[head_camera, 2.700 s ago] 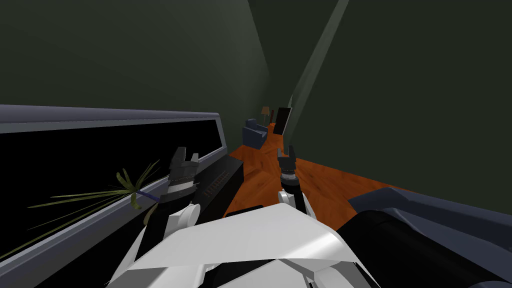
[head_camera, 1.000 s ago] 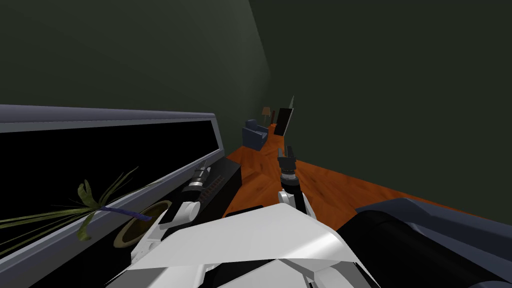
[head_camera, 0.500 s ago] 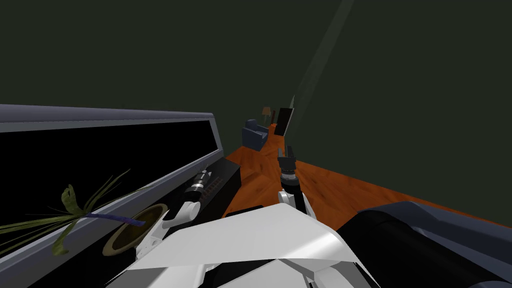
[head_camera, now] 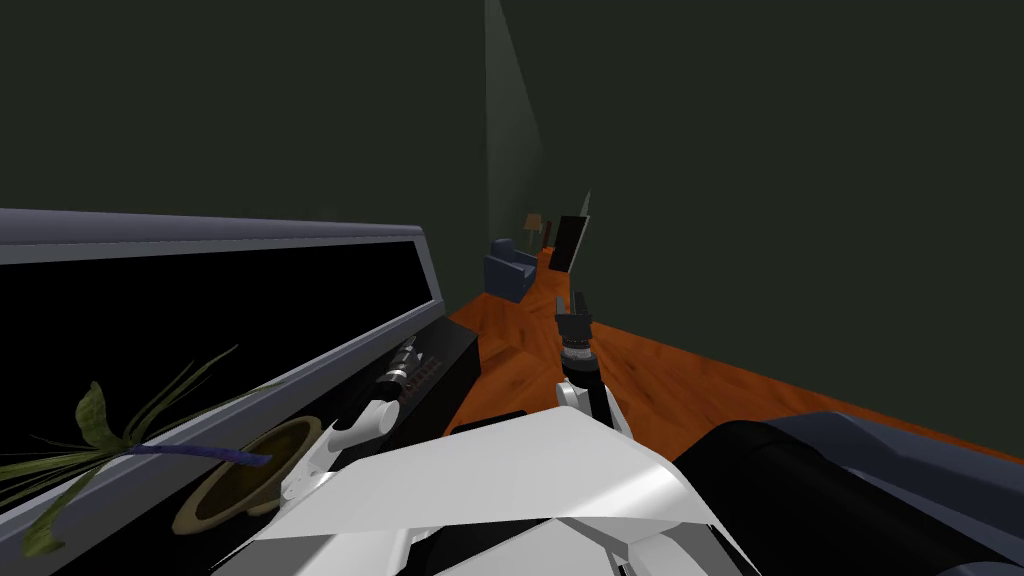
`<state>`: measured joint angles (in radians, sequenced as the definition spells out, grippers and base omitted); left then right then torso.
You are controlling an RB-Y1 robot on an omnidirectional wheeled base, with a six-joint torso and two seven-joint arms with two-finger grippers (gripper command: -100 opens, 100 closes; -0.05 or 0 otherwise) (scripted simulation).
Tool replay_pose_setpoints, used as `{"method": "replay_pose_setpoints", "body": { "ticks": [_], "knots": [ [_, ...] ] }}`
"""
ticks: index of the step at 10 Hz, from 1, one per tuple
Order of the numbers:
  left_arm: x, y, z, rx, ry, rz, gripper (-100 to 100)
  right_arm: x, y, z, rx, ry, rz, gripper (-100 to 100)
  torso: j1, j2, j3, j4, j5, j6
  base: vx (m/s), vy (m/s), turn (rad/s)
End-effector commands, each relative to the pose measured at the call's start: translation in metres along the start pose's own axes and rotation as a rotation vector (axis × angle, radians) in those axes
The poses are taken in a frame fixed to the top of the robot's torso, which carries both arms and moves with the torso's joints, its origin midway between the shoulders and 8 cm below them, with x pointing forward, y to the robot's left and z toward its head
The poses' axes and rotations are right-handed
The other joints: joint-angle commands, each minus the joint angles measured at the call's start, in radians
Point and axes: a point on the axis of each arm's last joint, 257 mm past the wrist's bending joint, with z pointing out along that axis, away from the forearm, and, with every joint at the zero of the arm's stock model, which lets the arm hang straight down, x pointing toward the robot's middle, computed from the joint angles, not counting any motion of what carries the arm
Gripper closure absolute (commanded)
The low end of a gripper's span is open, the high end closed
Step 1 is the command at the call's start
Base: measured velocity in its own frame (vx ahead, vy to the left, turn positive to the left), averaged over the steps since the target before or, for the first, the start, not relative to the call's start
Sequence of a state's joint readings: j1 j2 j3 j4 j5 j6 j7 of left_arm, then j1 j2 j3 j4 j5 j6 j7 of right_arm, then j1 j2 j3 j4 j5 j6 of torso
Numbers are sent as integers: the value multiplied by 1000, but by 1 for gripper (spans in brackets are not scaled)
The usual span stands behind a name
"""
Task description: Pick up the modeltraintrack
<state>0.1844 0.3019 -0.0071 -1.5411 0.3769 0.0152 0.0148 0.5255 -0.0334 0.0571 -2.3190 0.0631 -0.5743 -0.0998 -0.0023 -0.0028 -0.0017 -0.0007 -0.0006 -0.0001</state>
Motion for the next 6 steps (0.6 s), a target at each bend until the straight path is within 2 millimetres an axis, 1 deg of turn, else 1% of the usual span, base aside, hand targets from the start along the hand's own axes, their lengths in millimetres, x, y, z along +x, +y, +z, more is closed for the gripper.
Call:
{"method": "replay_pose_setpoints", "body": {
  "ticks": [1, 2, 3, 4, 5, 6],
  "knots": [
    [-13, 27, 1, -83, -19, -42, -100, 0, 0, 0, 0, 0, 0, 0, 0, 0, 0, 0, 0, 0, 61, -61, 20],
    [-20, 43, -1, -116, -32, -43, -100, 0, 0, 0, 0, 0, 0, 0, -1, -1, -1, 0, 0, 0, 54, -54, 10],
    [-29, 59, 1, -167, -45, -69, -100, 0, 0, 0, 0, 0, 0, 0, -1, -1, 0, 0, 0, 0, 50, -47, 20],
    [-33, 67, 0, -184, -53, -69, -100, 0, 0, 0, 0, 0, 0, 0, 0, -1, 0, 0, 0, 0, 33, -35, 7],
    [-33, 67, 0, -184, -53, -69, -100, 0, 0, 0, 0, 0, 0, 0, 0, 0, 0, 0, 0, 0, 9, -16, 1],
    [-41, 78, 2, -227, -65, -95, -100, 0, 0, 0, 0, 0, 0, 0, 1, 2, 1, 0, 0, 0, 30, -25, 13]
  ]
}}
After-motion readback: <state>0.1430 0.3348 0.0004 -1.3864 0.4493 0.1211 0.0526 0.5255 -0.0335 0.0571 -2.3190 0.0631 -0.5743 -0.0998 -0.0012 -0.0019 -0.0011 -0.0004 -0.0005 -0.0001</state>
